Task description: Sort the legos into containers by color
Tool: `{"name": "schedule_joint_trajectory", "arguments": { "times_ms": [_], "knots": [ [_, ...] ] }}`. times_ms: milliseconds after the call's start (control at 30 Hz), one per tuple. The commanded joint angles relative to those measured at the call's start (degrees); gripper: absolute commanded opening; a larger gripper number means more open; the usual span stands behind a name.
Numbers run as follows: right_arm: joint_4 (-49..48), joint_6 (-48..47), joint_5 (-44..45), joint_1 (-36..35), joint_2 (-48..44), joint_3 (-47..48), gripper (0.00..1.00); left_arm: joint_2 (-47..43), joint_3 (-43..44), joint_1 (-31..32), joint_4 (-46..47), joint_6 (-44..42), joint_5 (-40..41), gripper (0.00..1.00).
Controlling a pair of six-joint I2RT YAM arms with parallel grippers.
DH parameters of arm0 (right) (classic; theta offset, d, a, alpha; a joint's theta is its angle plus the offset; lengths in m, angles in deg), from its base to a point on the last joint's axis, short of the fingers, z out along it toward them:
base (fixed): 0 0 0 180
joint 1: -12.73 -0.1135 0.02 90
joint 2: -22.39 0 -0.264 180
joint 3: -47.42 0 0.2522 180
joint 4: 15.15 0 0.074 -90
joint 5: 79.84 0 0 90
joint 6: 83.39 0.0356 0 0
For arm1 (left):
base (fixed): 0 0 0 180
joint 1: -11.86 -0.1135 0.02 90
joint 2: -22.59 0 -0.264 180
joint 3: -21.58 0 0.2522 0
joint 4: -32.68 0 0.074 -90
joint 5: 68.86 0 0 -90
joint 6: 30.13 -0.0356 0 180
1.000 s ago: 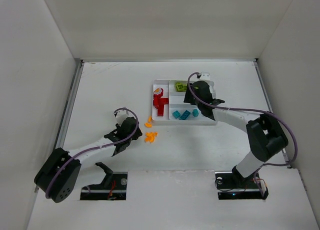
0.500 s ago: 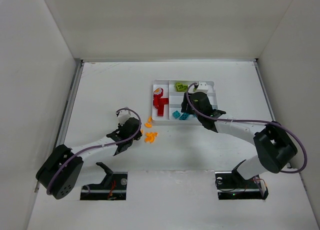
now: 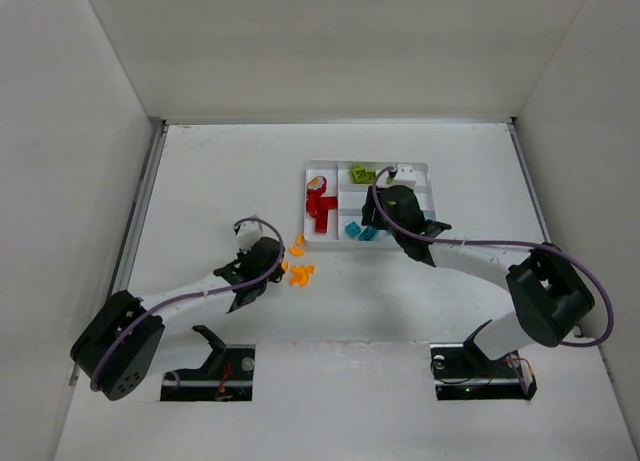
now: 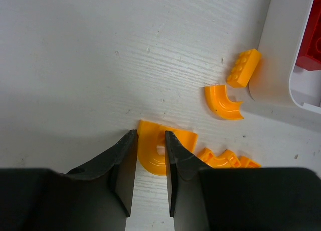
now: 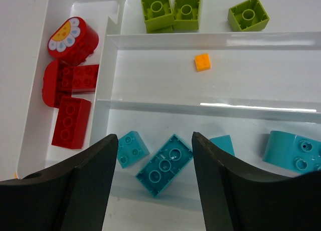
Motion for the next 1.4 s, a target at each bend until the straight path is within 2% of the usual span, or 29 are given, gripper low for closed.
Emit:
{"name": "schedule_joint_trajectory", "arguments": {
  "times_ms": [0, 133, 467, 667, 1100, 1300, 1367],
  "knots": [
    [-3.3, 0.7, 0.2, -0.6, -0.9, -0.6, 0.66, -1.0, 0.7, 0.1, -4.5, 0.4, 0.5, 0.14],
    [-3.3, 0.7, 0.2, -0.6, -0.8, -0.7, 0.67, -2.7, 0.4, 0.3, -6.3, 1.7, 2.6, 0.24],
    [-3.2, 0.6, -0.7, -0.6, 0.0, -0.3, 0.67, -8.1, -2.8, -0.5, -5.5, 4.5, 3.9, 0.33],
    [-3.2, 0.6, -0.7, -0.8, -0.2, -0.4, 0.67, -6.3, -2.1, -1.2, -6.1, 4.8, 3.4, 0.21],
    [-3.3, 0.8, -0.7, -1.5, -3.4, -1.2, 0.67, 0.9, 0.1, -0.3, -4.8, 4.1, 3.2, 0.12],
    [-3.9, 0.9, 0.3, -1.7, -8.6, -3.1, 0.66, -4.8, 0.1, -0.3, -5.9, 3.0, 4.4, 0.02],
    [-5.5, 1.1, 1.1, -1.7, -11.5, -4.7, 0.6, -8.2, 1.0, -0.4, -7.0, 2.4, 4.8, 0.01]
  ]
}}
